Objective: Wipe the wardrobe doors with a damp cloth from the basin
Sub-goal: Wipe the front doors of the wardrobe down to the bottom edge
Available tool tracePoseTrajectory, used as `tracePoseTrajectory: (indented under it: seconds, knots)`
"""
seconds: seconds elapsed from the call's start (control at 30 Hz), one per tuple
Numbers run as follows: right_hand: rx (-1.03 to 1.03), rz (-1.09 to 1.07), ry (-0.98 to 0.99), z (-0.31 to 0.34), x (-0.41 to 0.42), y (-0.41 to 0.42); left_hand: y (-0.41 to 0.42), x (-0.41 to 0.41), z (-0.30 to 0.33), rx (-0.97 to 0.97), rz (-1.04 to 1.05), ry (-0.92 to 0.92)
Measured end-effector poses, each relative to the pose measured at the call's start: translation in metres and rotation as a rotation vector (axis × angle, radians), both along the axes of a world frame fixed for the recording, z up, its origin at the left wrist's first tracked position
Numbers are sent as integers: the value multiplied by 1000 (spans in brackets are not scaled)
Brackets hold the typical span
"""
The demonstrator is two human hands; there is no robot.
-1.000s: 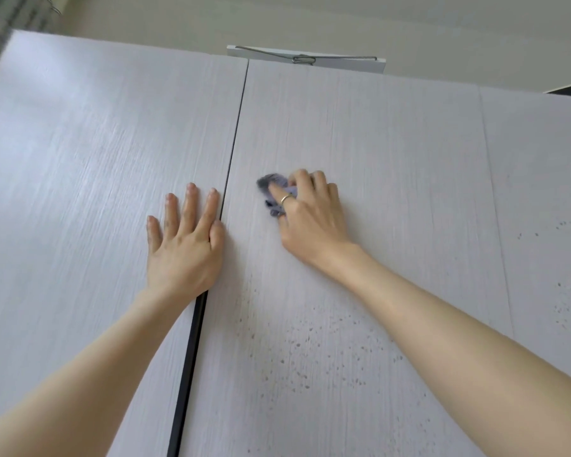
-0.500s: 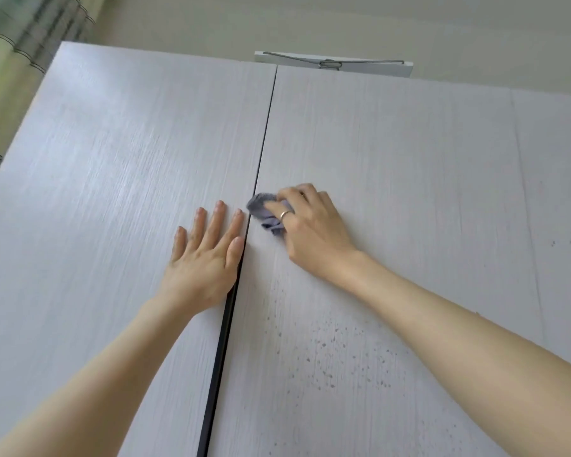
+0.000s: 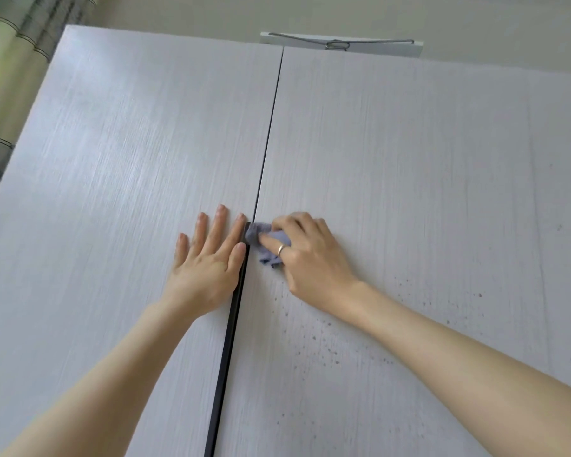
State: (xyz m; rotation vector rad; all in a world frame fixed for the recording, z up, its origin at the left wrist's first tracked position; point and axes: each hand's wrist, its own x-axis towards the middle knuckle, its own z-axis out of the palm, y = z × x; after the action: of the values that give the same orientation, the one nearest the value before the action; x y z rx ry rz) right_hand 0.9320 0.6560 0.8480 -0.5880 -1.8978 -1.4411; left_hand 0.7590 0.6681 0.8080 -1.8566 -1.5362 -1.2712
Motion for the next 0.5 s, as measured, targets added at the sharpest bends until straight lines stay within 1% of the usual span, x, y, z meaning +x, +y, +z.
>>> tracePoseTrajectory:
  seconds: [0.07, 0.13, 0.17, 0.2, 0.3, 0.33, 0.37, 0.5]
  knots:
    - [-33, 20, -155, -12, 6, -3, 0, 1, -2, 9, 14, -9]
    - [-38, -41, -314, -8, 12, -7, -1, 4, -1, 12, 26, -27]
    - [-22, -83, -340, 0, 14, -9, -2, 6, -2, 6, 31, -37]
    - [-21, -105, -290, 10, 16, -10, -3, 7, -2, 0, 33, -46]
    - [-60, -108, 153, 39, 20, -8, -5, 10, -4, -10, 28, -65]
    - [-57, -105, 213, 37, 20, -8, -5, 11, -5, -10, 25, -68]
    - [-55, -92, 183, 27, 20, -7, -5, 11, -5, -9, 21, -76]
    - [-93, 22, -197, -41, 30, -8, -5, 13, -6, -27, 3, -109]
